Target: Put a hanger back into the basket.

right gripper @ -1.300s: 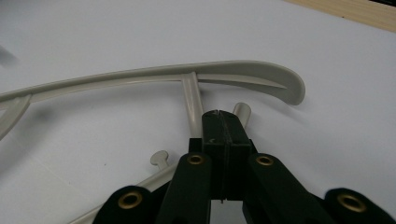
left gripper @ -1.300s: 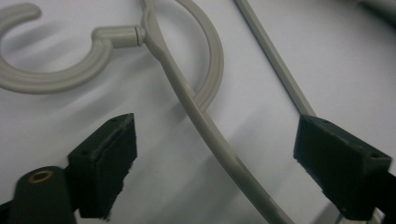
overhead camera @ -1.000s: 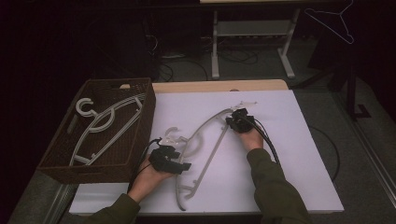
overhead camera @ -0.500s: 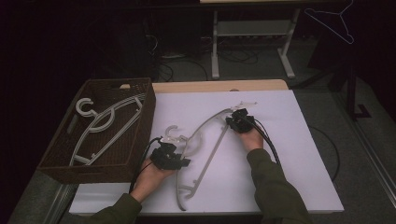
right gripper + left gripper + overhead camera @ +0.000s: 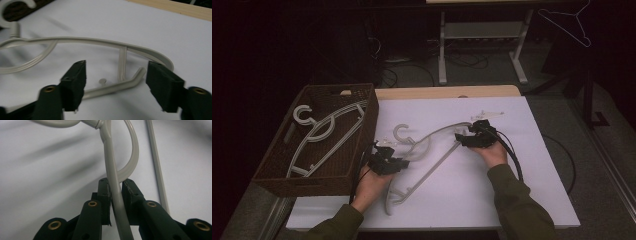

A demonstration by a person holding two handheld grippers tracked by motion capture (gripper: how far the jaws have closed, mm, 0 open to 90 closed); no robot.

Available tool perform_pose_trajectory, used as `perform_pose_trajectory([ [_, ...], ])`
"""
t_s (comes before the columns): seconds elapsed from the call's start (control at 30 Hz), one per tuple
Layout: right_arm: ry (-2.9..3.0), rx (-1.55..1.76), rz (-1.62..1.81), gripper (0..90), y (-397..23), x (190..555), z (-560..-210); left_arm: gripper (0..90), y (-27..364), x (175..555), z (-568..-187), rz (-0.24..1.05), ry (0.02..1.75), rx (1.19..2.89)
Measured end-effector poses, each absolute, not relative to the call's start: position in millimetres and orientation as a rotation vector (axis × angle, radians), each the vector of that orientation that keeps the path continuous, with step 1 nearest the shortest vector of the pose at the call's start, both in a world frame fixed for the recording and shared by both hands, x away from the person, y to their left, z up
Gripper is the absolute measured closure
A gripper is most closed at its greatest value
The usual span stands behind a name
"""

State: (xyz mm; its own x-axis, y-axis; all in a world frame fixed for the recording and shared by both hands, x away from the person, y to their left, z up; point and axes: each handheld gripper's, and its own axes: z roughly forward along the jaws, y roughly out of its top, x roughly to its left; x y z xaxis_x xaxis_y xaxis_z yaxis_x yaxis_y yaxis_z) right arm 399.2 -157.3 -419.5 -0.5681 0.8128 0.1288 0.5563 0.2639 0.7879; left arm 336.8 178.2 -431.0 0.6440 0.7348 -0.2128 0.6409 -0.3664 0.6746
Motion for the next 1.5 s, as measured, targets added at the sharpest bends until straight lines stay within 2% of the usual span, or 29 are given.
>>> perform_pose_trajectory([
  [0.2, 2.263, 1.199, 1.213, 16.5, -172, 362, -410, 81.2, 179, 338, -427, 0.153, 1.057, 2.1],
  [0.27, 2.268, 1.187, 1.209, 14.7, -176, 351, -410, 81.5, 178, 337, -425, 0.159, 1.05, 2.104],
  [0.77, 2.253, 1.131, 1.27, 13.0, -207, 284, -411, 81.7, 166, 337, -395, 0.142, 0.996, 2.061],
  [1.17, 2.238, 1.136, 1.294, 11.8, -217, 266, -414, 81.7, 160, 340, -351, 0.163, 0.937, 2.081],
  [1.5, 2.225, 1.128, 1.311, 11.5, -221, 261, -413, 81.7, 183, 345, -311, 0.229, 0.928, 2.09],
])
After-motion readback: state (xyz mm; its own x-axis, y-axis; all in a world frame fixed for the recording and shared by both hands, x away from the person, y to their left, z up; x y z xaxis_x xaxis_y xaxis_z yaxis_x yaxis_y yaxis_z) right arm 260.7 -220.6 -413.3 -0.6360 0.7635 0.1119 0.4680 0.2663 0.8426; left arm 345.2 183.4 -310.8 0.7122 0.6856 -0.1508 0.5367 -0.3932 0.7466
